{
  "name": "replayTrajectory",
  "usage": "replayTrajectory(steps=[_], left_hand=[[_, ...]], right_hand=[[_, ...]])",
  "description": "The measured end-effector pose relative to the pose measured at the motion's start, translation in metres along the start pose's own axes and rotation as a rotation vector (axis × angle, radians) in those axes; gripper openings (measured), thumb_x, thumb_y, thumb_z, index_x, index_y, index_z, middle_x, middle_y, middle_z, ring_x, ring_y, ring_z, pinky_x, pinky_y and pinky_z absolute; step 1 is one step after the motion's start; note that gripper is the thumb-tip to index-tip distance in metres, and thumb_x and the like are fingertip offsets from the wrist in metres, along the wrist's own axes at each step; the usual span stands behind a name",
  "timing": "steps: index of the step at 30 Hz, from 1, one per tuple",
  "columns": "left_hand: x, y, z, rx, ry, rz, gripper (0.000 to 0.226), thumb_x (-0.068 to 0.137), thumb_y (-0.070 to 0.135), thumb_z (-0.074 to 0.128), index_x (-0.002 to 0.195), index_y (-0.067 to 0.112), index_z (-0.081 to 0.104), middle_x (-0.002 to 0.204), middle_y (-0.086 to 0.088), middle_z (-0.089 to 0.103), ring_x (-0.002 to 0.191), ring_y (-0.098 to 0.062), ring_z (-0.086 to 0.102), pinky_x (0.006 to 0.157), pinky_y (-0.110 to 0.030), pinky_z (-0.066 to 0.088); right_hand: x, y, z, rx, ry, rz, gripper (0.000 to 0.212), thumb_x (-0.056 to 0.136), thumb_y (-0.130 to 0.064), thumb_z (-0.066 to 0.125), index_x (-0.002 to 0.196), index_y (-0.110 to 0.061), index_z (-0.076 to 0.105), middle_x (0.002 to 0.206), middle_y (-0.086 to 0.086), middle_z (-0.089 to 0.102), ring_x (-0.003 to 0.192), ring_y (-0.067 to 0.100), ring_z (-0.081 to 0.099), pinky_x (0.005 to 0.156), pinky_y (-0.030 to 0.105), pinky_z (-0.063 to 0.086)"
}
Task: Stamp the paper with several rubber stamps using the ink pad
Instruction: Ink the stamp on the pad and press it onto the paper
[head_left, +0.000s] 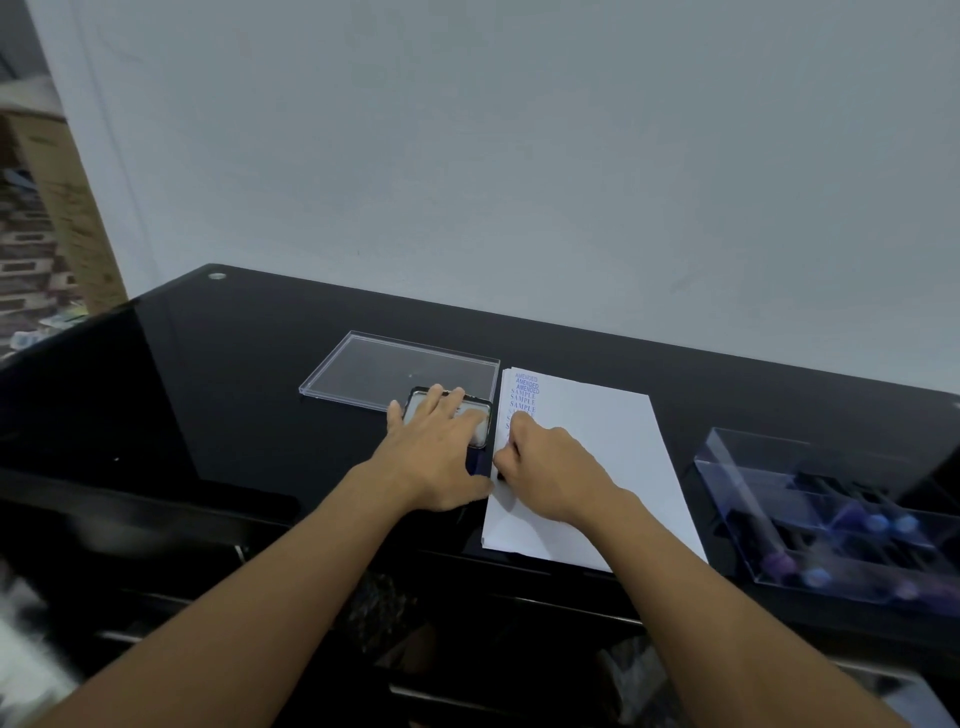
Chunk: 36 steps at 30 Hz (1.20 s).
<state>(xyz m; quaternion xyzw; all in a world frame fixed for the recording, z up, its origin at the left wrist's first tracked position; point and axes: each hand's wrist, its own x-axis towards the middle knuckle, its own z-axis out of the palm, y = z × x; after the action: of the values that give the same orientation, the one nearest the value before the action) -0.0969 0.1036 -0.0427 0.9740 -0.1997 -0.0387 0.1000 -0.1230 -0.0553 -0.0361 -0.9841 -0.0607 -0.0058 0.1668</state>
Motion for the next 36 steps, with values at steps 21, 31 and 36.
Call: replayTrajectory(steps=[21,31,36], left_hand=[[-0.013,-0.024,-0.019,-0.287,0.245,-0.117,0.055,0.1,0.031,0.049,0.152,0.022,0.035,0.166,0.001,0.018,0.154,-0.017,0.004,0.123,-0.054,0.004],[-0.014,-0.024,-0.022,-0.3,0.253,-0.119,0.056,0.1,0.032,0.05,0.153,0.021,0.035,0.165,0.0,0.021,0.154,-0.02,0.009,0.124,-0.051,0.012],[-0.017,-0.032,-0.022,-0.303,0.256,-0.121,0.056,0.1,0.031,0.051,0.153,0.019,0.035,0.164,-0.001,0.023,0.153,-0.02,0.012,0.124,-0.045,0.016]], right_hand=[[0.011,0.01,-0.056,0.308,0.24,0.089,0.013,0.098,-0.021,0.047,0.101,-0.008,0.05,0.082,0.005,0.057,0.064,0.015,0.045,0.053,0.027,0.039],[0.011,0.014,-0.056,0.285,0.256,0.068,0.008,0.098,-0.02,0.049,0.097,-0.014,0.053,0.089,0.004,0.062,0.071,0.016,0.055,0.057,0.027,0.044],[0.013,0.009,-0.05,0.282,0.233,0.053,0.009,0.1,-0.021,0.048,0.098,-0.014,0.053,0.091,0.003,0.063,0.072,0.018,0.057,0.059,0.028,0.046]])
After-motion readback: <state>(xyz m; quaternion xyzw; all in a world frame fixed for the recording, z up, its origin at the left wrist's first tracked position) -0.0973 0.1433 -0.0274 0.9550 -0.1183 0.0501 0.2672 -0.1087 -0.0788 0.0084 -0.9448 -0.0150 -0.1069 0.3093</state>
